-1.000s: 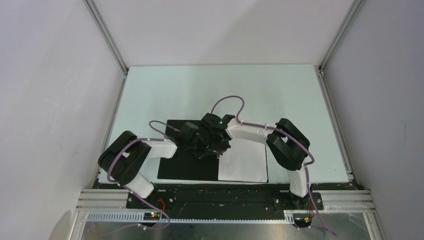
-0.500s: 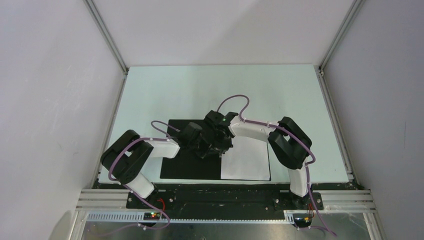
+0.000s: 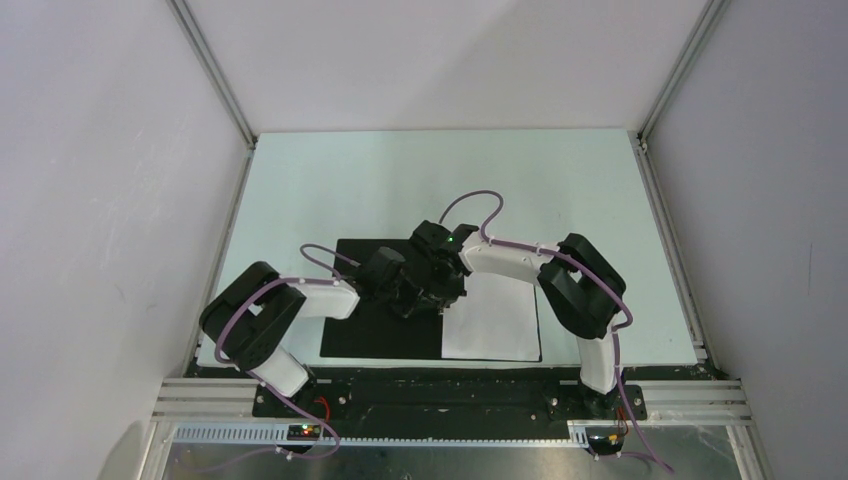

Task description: Put the files into the folder

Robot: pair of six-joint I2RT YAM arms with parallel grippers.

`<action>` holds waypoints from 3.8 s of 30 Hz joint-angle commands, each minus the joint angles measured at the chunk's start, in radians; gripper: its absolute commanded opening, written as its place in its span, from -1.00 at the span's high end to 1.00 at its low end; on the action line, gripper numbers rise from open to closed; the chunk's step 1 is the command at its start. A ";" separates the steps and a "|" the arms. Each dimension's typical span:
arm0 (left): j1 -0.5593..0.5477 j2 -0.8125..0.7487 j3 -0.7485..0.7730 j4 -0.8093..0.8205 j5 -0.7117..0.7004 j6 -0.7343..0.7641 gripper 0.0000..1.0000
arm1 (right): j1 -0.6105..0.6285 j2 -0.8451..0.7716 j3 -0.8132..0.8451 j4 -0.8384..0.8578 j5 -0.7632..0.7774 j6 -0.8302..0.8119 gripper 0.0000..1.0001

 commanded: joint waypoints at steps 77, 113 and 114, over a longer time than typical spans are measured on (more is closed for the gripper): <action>-0.030 -0.131 -0.021 -0.441 -0.134 0.241 1.00 | 0.065 0.071 0.086 0.024 0.278 -0.055 0.72; -0.030 -0.169 0.002 -0.441 -0.124 0.230 1.00 | 0.061 0.076 0.154 -0.014 0.306 -0.093 0.42; -0.032 -0.170 0.004 -0.442 -0.125 0.230 1.00 | 0.060 0.080 0.159 -0.014 0.306 -0.096 0.41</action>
